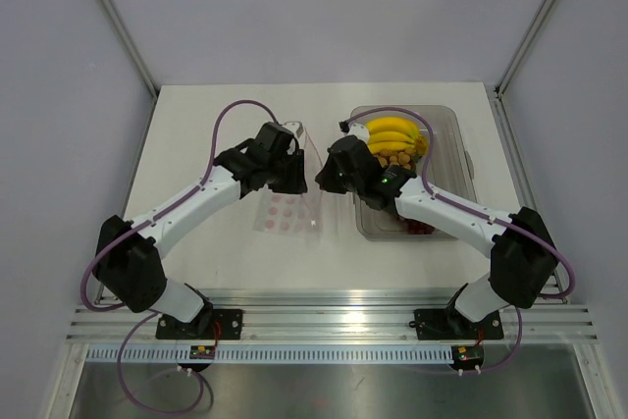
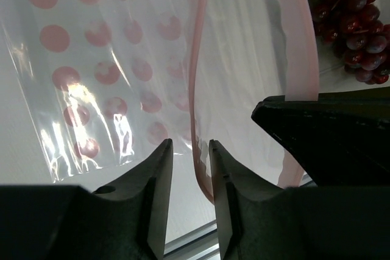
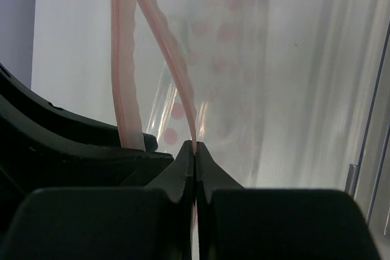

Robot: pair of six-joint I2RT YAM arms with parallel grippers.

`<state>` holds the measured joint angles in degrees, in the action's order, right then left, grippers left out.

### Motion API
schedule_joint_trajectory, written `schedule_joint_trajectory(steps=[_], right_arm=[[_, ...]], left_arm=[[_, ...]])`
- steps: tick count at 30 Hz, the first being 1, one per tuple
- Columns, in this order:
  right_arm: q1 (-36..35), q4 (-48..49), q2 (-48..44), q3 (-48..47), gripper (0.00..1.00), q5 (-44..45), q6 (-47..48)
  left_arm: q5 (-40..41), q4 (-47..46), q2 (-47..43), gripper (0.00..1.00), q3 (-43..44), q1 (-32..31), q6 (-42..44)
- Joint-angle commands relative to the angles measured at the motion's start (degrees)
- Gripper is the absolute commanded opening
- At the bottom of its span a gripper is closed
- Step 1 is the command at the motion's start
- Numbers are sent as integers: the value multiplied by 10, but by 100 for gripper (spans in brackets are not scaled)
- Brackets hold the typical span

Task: Place the food in the zip-top bag and seal the zipper
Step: Open the zipper of the food storage bag at the center of the board.

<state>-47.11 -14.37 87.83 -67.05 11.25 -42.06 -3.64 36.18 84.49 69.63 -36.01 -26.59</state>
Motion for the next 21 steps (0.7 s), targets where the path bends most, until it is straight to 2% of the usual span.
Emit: schedule_joint_trajectory(steps=[1,2,5,6,7,14,18,21], right_arm=[[4,31,-16,-2,0,-4,-15],[4,32,-17,0,0,-1,-15],[5,26,-16,-5,0,6,-10],[7,21,-15,-5,0,8,-9],[11,18,-17,-3,0,10,-8],[31,-5,-7,0,0,11,2],[31,3,5,-3,0,2,0],[31,5,10,-5,0,-1,-3]], left_arm=[[-7,-50,-16,31,-12,-6,-24],[-3,-53,-18,29,-15,-6,-28],[12,-59,-29,15,-24,-6,-37],[18,-53,-30,3,-22,-6,-36],[24,-44,-32,0,-17,-6,-29],[96,59,-45,0,66,-6,14],[96,89,-37,0,103,-6,29],[103,93,-34,0,99,-6,29]])
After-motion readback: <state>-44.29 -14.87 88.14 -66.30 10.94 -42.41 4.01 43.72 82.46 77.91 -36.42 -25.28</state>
